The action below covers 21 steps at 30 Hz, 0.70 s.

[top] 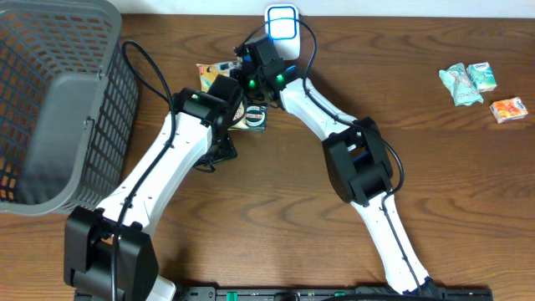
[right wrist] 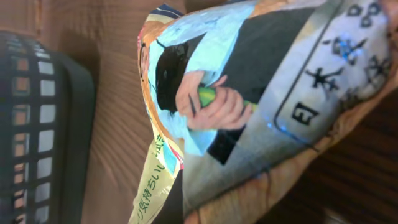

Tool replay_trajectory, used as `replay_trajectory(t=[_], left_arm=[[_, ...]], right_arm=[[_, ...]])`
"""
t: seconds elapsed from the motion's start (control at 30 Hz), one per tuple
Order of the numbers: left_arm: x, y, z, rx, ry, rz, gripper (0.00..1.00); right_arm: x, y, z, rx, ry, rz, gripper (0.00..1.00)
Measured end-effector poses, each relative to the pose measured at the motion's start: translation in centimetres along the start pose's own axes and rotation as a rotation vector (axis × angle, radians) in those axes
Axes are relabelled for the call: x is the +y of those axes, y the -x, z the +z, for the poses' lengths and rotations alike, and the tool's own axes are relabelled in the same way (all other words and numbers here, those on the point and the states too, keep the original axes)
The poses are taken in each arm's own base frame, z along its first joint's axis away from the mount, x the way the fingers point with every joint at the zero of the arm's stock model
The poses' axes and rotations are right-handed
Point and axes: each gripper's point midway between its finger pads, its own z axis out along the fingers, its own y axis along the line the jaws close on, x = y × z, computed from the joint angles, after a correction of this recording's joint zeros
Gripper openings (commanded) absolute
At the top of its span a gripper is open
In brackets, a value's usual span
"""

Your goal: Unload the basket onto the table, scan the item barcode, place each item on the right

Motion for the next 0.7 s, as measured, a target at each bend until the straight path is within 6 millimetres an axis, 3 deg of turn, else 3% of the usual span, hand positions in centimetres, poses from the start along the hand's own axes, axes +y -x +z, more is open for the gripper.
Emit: replay_trajectory(t=[0.17, 0.27, 0.37, 0.53, 0.63, 0.7], left_arm=[[0.0, 0.0, 0.0, 0.000, 0.000, 0.000, 0.98], [0.0, 0.0, 0.0, 0.000, 0.000, 0.000, 0.98], [0.0, 0.0, 0.0, 0.000, 0.000, 0.000, 0.98], [0.0, 0.0, 0.0, 0.000, 0.000, 0.000, 0.98], [0.0, 0.0, 0.0, 0.000, 0.000, 0.000, 0.98], [0.0, 0.0, 0.0, 0.000, 0.000, 0.000, 0.98]], right_arm=[[0.8, 0.9, -1.3, 0.024, 0.124, -0.002, 0.01], [0.8, 2.1, -3.3, 0.034, 0.202, 0.030, 0.01], [1.0, 4.1, -6.8, 0.026, 0.270, 0.053, 0.01], [1.6, 6.7, -15.2, -0.001, 0.270, 0.094, 0.01], [0.8, 6.4, -20.7, -0.022, 0.112, 0.133, 0.01], [-0.3, 5.6, -23.2, -0.041, -0.041, 0.148, 0.01]])
